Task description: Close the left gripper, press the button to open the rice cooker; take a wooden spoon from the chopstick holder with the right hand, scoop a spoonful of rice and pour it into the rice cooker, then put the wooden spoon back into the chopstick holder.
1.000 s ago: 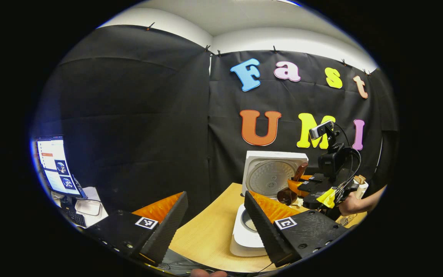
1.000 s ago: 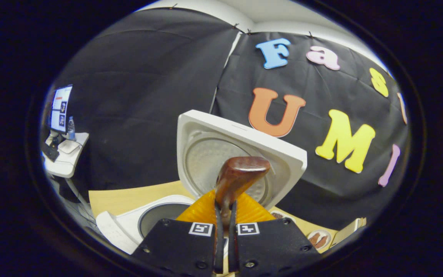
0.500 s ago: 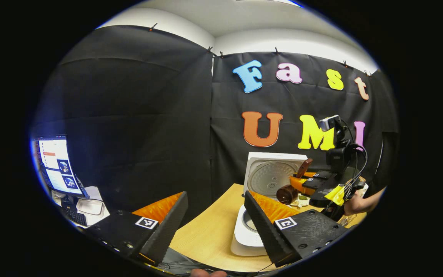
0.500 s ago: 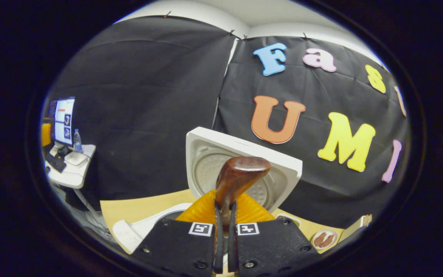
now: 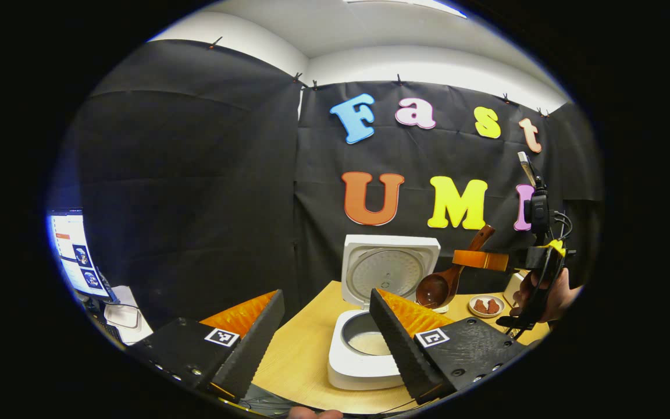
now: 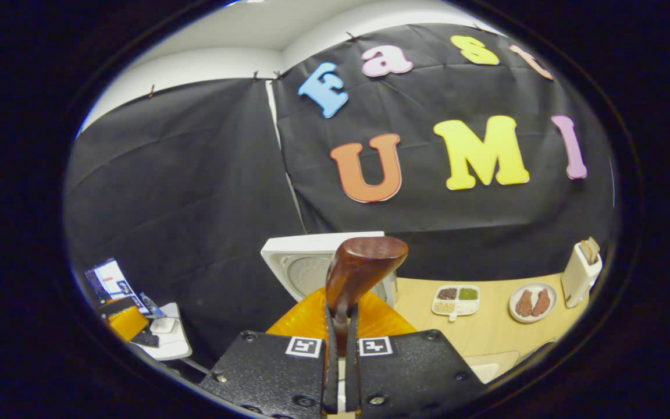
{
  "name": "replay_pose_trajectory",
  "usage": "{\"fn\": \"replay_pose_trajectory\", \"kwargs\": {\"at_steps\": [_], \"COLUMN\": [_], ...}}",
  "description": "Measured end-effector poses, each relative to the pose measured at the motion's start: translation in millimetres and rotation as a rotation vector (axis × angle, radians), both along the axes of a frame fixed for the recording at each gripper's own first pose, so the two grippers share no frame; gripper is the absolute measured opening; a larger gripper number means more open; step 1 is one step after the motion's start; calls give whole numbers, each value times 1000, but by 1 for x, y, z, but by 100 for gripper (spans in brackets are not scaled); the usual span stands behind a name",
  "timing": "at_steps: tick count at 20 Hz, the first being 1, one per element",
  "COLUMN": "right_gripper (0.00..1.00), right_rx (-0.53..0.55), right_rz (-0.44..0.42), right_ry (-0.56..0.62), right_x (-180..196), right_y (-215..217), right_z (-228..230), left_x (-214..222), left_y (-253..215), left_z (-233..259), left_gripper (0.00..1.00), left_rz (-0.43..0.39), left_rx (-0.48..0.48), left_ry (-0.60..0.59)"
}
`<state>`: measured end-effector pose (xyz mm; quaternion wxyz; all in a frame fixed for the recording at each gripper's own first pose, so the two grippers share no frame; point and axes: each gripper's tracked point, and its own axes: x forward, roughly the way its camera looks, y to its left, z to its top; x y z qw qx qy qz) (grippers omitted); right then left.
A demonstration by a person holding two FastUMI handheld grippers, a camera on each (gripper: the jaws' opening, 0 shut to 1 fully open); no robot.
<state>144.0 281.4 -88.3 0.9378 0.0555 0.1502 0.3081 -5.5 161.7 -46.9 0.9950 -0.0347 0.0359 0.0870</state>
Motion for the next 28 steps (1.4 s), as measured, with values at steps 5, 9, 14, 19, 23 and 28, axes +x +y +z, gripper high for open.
{"fn": "replay_pose_trajectory", "kwargs": {"at_steps": [5, 9, 14, 19, 23, 28], "right_gripper": [10, 10, 10, 10, 10, 10], "right_rx": [112, 120, 122, 77, 42, -9], "right_rz": [-172, -329, -503, -631, -709, -734], "right_ry": [78, 93, 117, 168, 220, 264], "right_x": [4, 9, 12, 21, 32, 46], "right_y": [-91, -176, -274, -353, -401, -426], "right_z": [7, 3, -5, -38, -76, -134], "left_x": [23, 42, 56, 70, 78, 86], "left_y": [-38, -55, -77, -95, -102, -104], "left_z": [3, 6, 2, 3, 5, 2], "left_gripper": [95, 95, 95, 95, 95, 95], "left_rz": [-103, -134, -171, -190, -191, -176], "left_rx": [5, 13, -15, -2, 4, 30], "left_ry": [-8, -11, 0, 5, 11, 40]}}
